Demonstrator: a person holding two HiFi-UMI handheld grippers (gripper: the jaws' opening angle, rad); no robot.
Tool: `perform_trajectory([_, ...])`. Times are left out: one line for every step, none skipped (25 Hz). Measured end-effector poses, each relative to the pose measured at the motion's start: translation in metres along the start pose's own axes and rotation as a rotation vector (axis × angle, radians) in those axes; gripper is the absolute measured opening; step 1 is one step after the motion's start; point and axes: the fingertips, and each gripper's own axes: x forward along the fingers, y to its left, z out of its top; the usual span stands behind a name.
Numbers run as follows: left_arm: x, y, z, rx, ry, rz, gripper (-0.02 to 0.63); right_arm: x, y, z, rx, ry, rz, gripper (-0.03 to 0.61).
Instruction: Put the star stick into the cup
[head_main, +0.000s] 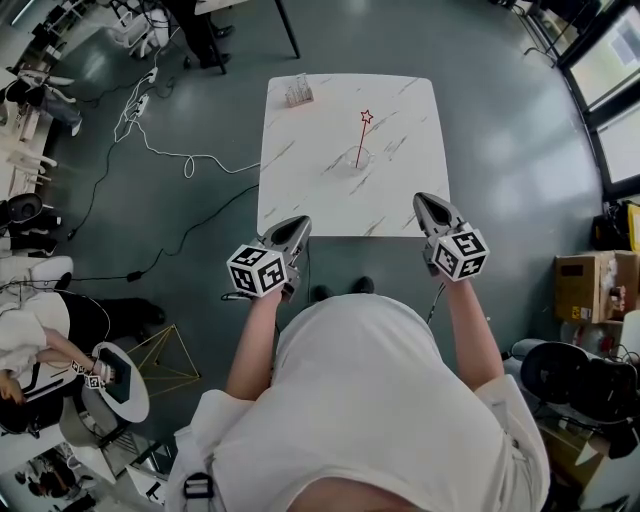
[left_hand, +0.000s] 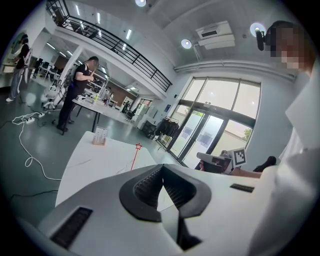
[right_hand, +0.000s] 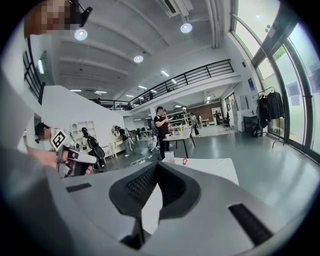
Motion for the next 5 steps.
perform_trajectory([-0.0001,0.0,-0.0002,0.001,0.001,-0.001,0.014,0.0002,0.0015,-0.0005,-0.002,0.002,0.003,0.025])
perform_trajectory([-0.0003,0.0001,-0.0008,0.002,0.002,0.0,0.014,0.0001,0.0032,-0.0016,-0.004,0.004,0.006,0.025])
perform_trajectory([-0.0007,0.0002,-0.0016,0.002,0.002,0.0,0.014,-0.0002,0.0048,-0.003,-0.006,0.006,0.009,0.025])
perform_trajectory([-0.0011,0.0003,-0.0025,0.002,0.002,0.001,0.014,-0.0005,0.0063,-0.0045,-0.007,0.008,0.012,0.025])
perform_trajectory([-0.0015,0.0005,-0.0034,0.002,0.001,0.002,0.014,-0.0009,0.0077,-0.006,-0.007,0.009,0.015,0.025])
